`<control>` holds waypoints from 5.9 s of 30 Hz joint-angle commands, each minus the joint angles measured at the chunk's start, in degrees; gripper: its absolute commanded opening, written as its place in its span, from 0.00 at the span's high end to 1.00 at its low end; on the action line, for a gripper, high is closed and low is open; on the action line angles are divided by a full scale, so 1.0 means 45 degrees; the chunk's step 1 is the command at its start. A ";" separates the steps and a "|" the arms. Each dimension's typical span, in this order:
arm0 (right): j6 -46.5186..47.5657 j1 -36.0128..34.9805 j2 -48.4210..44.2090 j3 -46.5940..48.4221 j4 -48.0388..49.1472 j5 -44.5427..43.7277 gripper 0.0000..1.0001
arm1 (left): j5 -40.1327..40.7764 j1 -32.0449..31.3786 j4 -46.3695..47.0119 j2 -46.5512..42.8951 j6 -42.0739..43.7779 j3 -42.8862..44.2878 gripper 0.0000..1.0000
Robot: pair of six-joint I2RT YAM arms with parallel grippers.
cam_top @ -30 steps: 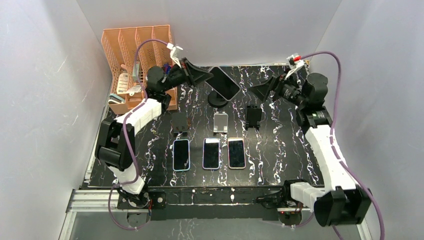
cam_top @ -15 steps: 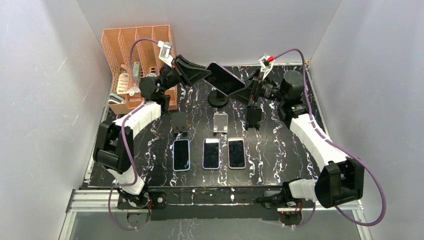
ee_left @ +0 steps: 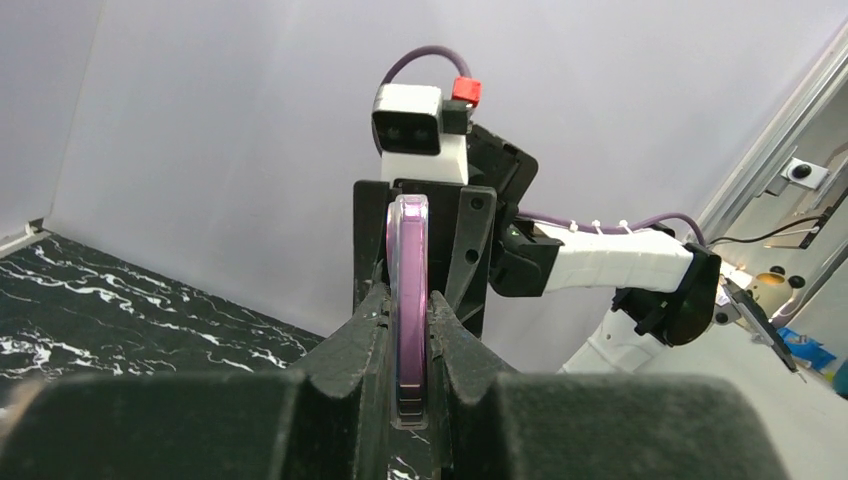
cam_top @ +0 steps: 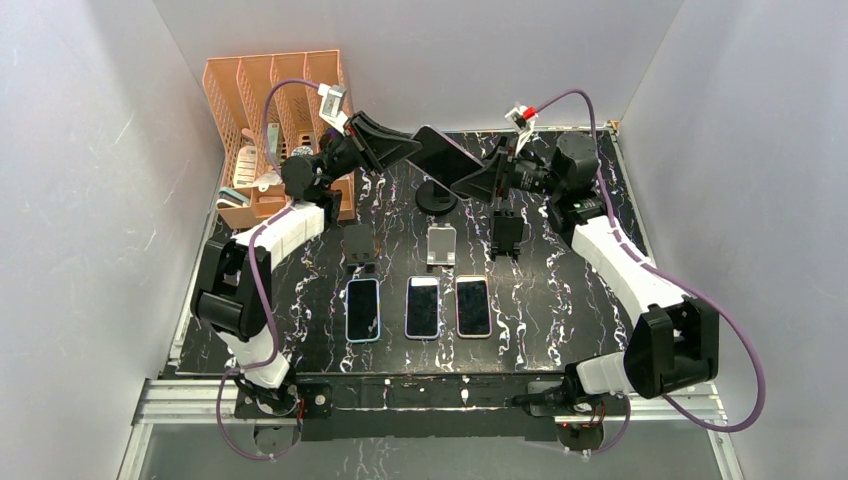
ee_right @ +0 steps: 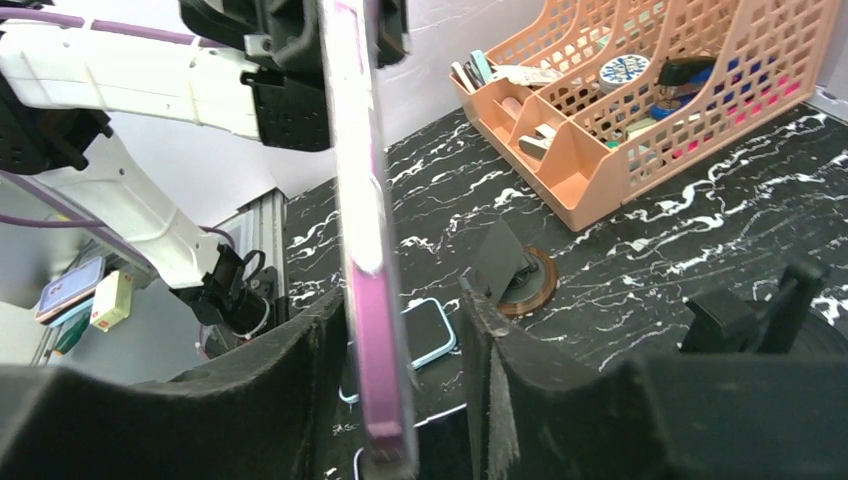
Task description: Place the phone on the phone stand
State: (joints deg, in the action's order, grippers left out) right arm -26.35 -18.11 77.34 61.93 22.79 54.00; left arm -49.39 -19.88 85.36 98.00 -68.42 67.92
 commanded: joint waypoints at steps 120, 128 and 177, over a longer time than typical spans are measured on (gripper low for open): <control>1.8659 0.1073 0.7080 1.2254 -1.8874 0.0907 0.99 | 0.1305 0.0935 -1.1274 0.6875 1.7811 0.4417 0.09; 1.8363 0.0812 0.6841 1.1272 -1.7896 0.1049 0.99 | 0.1243 0.0228 -1.0771 0.7485 1.7610 0.4211 0.09; 0.7500 0.1863 0.2185 0.3338 -0.0016 0.2949 0.99 | -0.2264 0.1673 0.3840 0.2599 0.0690 0.1844 0.06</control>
State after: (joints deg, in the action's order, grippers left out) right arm 10.76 -9.80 89.30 76.88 14.20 66.85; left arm -57.98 -11.35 86.41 115.35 -65.04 75.83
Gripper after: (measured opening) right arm 0.224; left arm 0.940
